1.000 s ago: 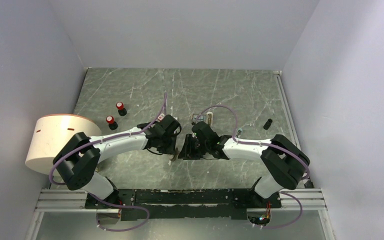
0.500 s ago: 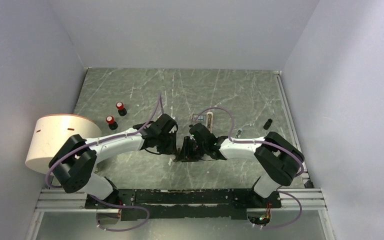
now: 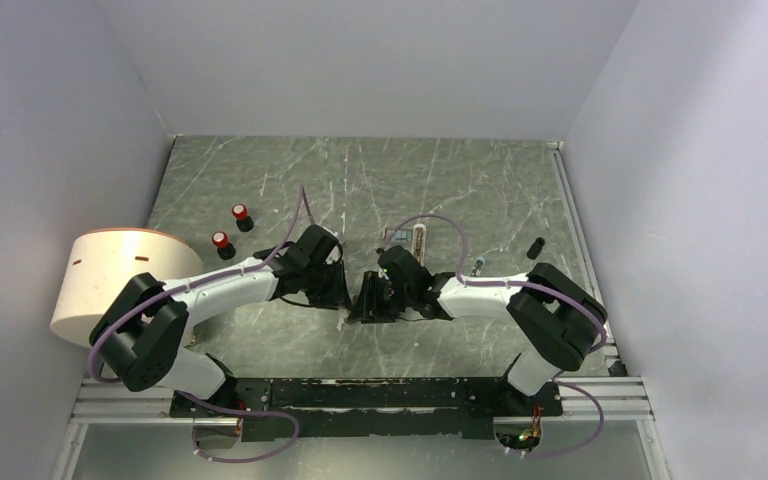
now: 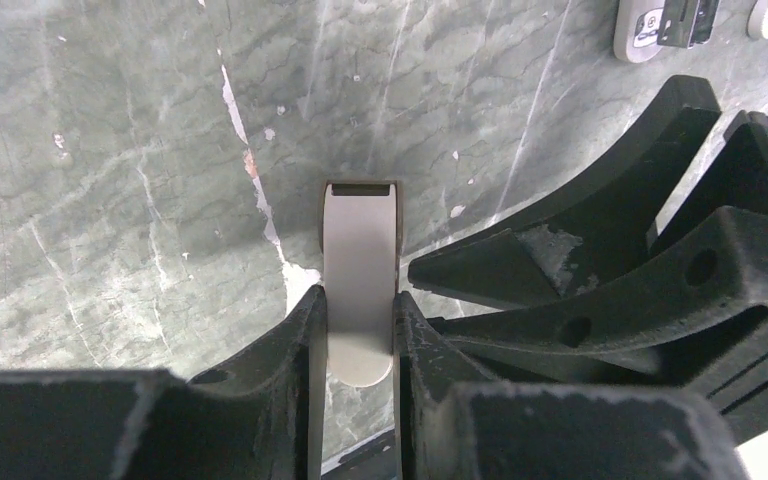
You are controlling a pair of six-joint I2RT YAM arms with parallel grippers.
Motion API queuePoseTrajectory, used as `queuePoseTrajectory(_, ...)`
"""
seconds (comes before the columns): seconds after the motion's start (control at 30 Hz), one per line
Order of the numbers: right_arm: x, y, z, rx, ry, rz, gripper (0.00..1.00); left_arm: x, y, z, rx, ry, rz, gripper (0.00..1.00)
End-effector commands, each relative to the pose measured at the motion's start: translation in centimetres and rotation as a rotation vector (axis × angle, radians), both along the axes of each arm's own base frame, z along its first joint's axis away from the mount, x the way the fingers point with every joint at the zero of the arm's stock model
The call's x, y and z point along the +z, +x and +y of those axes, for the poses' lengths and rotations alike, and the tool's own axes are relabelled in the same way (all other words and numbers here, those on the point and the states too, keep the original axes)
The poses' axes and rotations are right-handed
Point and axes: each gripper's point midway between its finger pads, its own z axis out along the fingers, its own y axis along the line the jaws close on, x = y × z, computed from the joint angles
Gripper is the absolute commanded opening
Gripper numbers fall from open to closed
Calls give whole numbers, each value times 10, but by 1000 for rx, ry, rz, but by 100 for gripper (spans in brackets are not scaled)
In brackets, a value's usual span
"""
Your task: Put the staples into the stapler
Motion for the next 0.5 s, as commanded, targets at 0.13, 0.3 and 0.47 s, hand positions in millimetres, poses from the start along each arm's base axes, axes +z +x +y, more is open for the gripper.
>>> queuePoseTrajectory(0.13, -2, 2, 5, -1, -3, -3, 42, 18, 3, -12, -4, -119, 3, 7)
queuePoseTrajectory(0.3, -16, 3, -5, -28, -88, 17, 31, 21, 4, -12, -12, -154, 22, 7)
queuePoseTrajectory(0.47, -29, 0, -17, -48, -162, 54, 25, 24, 5, -9, -38, -156, 40, 7)
